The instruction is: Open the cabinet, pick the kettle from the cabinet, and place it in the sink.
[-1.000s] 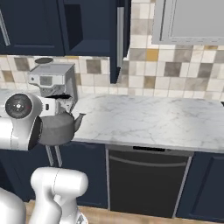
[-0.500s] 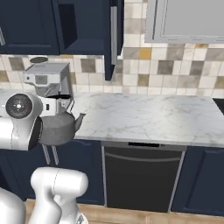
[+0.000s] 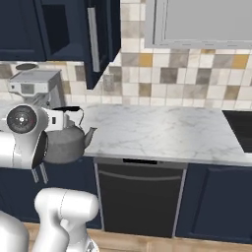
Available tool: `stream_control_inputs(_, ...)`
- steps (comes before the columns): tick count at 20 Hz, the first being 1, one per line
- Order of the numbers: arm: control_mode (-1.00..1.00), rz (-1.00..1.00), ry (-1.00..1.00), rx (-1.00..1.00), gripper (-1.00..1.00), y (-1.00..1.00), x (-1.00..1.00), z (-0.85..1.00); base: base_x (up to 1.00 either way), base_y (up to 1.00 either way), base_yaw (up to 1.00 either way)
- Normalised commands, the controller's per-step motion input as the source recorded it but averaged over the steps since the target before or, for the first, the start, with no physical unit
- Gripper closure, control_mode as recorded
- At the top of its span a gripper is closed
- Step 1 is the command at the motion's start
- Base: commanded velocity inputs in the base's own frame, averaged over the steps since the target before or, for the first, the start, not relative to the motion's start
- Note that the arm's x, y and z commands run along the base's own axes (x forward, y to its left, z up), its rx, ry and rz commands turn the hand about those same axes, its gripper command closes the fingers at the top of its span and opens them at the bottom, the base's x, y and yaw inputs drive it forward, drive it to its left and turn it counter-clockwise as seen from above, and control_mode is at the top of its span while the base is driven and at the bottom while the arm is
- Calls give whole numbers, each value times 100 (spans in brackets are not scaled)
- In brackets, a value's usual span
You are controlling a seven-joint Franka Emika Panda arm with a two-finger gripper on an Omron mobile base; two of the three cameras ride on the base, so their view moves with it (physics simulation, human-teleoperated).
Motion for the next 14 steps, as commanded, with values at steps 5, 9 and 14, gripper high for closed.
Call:
stream_control_inputs(5,100,0,0,0,100,0,0,0,-16,-67,0)
stream_control_inputs(9,100,0,0,0,100,0,0,0,-8,-70,0)
stream_control_inputs(14,100,0,0,0,100,0,0,0,0,-68,0)
